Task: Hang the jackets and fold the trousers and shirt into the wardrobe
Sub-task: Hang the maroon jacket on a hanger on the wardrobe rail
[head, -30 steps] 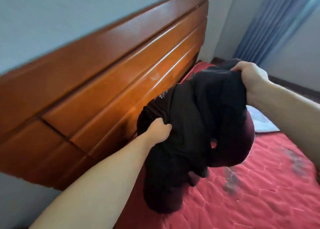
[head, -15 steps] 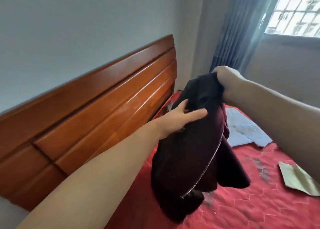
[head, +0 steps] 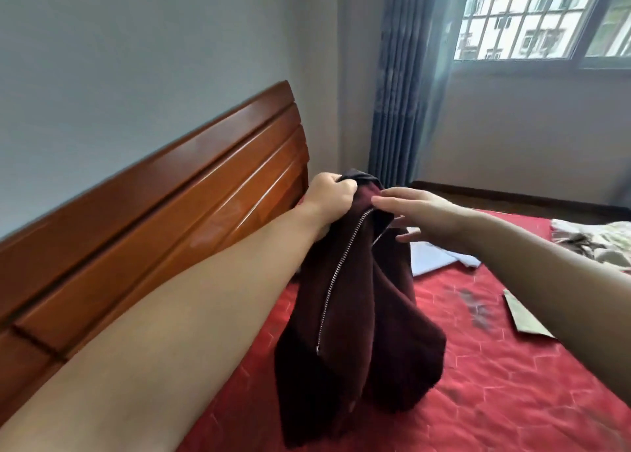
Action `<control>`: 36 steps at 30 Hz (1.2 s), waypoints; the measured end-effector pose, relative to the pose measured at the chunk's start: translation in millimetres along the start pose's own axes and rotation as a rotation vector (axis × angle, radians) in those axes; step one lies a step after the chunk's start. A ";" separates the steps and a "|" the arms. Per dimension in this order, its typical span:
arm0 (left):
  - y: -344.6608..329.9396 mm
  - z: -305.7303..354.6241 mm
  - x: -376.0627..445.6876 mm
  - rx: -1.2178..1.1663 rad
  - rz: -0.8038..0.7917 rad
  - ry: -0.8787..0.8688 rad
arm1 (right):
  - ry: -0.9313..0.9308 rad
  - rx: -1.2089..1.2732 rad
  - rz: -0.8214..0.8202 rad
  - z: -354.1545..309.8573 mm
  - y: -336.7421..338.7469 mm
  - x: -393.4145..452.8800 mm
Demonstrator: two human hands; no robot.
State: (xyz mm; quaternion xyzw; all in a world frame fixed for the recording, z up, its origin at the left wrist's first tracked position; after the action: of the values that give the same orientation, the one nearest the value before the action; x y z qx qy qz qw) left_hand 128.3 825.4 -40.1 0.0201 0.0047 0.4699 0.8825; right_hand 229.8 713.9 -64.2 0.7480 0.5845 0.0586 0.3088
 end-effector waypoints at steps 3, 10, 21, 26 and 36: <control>-13.8 -4.9 4.6 -0.116 -0.002 0.050 | 0.010 -0.116 -0.022 8.7 -16.6 -13.9; -28.3 2.1 12.5 -0.288 -0.162 0.106 | -0.097 0.027 0.533 11.6 27.4 -1.7; -18.9 34.5 17.0 0.029 -0.517 -0.182 | 0.100 -0.387 0.558 -84.3 137.4 -55.8; -74.1 36.6 10.4 0.107 -0.858 -0.081 | 0.168 -0.521 0.499 -112.3 133.4 -76.1; -114.0 43.9 19.9 0.340 -0.411 -0.347 | -0.147 -0.584 0.483 -29.2 178.0 -108.5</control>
State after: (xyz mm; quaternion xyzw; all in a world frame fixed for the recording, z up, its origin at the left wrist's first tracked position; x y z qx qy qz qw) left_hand 235.2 777.1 -0.5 0.2458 -0.0635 0.2639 0.9306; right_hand 332.2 604.2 83.3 0.7470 0.3267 0.2399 0.5270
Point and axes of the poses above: each hand's wrist, its own x-axis towards the middle knuckle, its own y-axis out of the back of the hand, z = x × y, the point moved 8 cm from there along x, towards the middle knuckle, and after that the axes turned 15 degrees about -x, right-handed, at the moved point
